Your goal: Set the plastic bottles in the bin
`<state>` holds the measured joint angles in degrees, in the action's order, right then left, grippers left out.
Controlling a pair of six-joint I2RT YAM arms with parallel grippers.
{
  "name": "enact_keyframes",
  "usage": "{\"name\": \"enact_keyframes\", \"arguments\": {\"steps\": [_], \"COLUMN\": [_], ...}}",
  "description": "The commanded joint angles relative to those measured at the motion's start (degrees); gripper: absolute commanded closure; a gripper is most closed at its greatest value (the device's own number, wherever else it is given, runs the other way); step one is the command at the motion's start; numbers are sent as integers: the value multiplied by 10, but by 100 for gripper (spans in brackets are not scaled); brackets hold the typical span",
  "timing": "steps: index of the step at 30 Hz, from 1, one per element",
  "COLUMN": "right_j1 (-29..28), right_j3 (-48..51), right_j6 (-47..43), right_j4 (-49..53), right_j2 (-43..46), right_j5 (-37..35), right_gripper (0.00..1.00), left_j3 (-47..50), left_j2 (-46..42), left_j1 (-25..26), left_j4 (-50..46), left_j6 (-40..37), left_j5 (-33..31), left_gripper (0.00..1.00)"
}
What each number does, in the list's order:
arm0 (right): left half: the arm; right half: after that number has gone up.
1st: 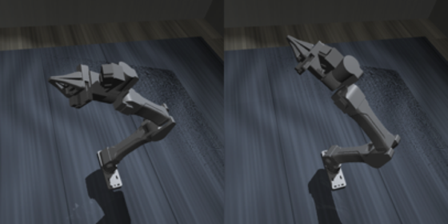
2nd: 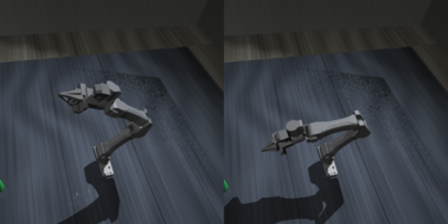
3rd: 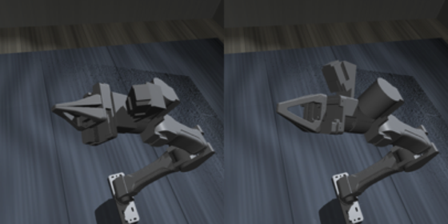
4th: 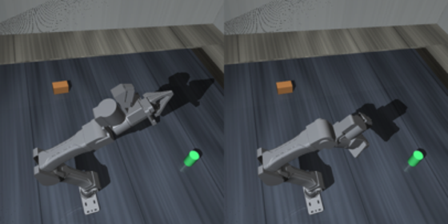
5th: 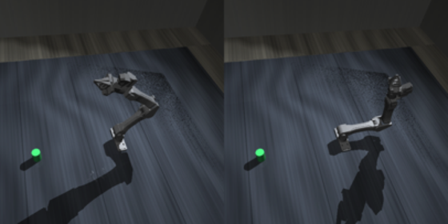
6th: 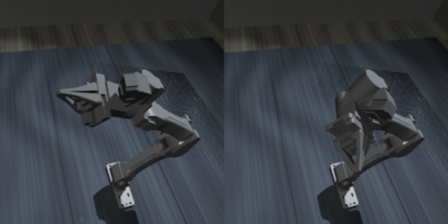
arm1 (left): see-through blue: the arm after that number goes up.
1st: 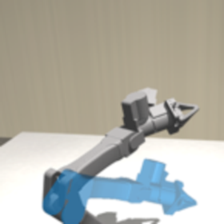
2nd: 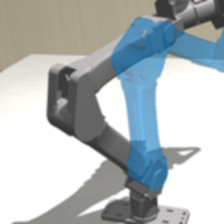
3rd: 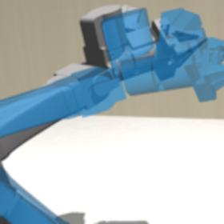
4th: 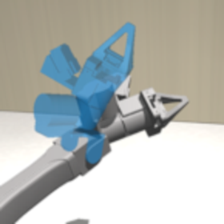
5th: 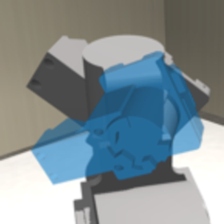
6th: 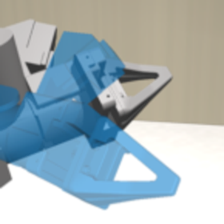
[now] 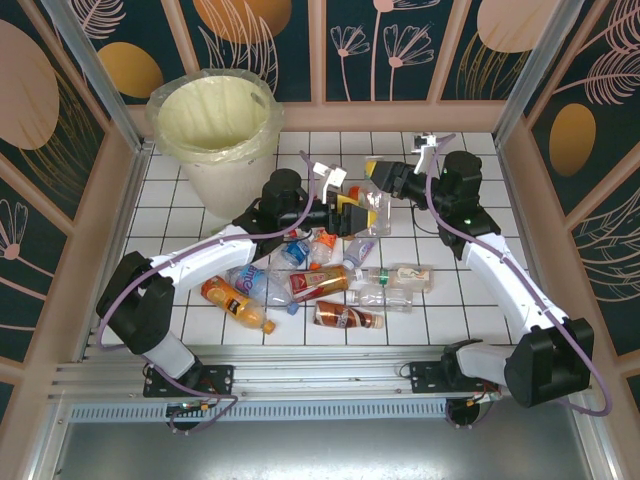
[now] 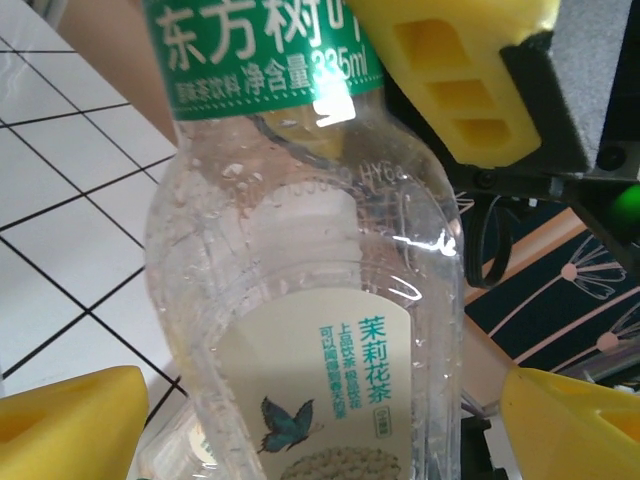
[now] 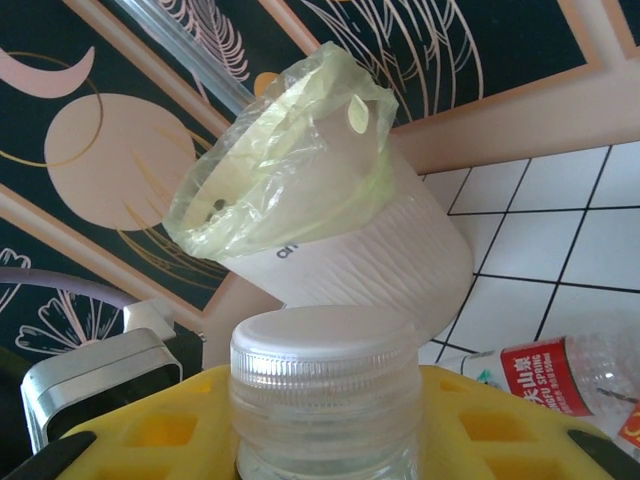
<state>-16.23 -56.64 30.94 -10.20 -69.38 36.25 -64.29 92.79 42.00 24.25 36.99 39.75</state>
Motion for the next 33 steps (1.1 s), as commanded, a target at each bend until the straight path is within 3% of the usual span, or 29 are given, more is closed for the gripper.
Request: {"name": "enact_keyframes", "arguments": {"steps": [1,13,26,30,33], "right_j1": [-5,-15,-20,-21,-20], "right_j3": [-8,-1,6,10,9], "right_j6": [13,14,3,2,3], "right_j4": [-36,-43,-34,-34,-30], "right_j2": [1,-2,3,4,7], "right_j5": [27,14,-4,-6,-2], "right_gripper": [60,60,60,56,46], "left_j3": [0,-7,-9,-6,-3], "left_j2": [7,18,15,6,-2], "left_j1": [4,9,12,12,12], "left_j4": [28,43,35,27,13], "left_j6": [6,26,29,22,13], "left_j5": [25,18,13,0,-13], "left_gripper": [9,19,41,45,46]}}
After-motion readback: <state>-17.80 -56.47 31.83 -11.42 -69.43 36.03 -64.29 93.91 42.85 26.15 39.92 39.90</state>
